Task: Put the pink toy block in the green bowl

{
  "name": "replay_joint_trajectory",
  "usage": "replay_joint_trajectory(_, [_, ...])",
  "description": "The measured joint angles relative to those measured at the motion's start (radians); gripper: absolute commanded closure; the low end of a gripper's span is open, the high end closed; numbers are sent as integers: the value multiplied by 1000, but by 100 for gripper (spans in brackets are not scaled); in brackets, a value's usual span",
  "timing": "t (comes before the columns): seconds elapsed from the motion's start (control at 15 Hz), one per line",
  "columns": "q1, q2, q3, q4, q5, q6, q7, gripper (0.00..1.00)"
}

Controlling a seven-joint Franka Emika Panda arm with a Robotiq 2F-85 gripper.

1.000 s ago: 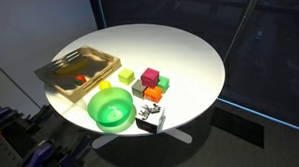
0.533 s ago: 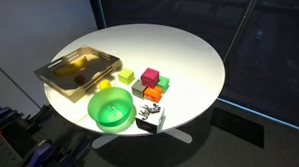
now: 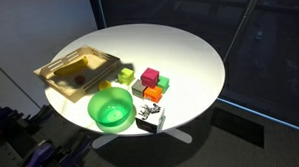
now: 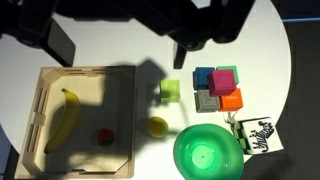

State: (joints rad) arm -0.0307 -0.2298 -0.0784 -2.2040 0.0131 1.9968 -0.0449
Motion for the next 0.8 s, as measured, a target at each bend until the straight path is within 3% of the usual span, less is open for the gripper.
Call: replay_joint_trajectory(0.8, [-13,30,-3,-1,-2,34,0,0])
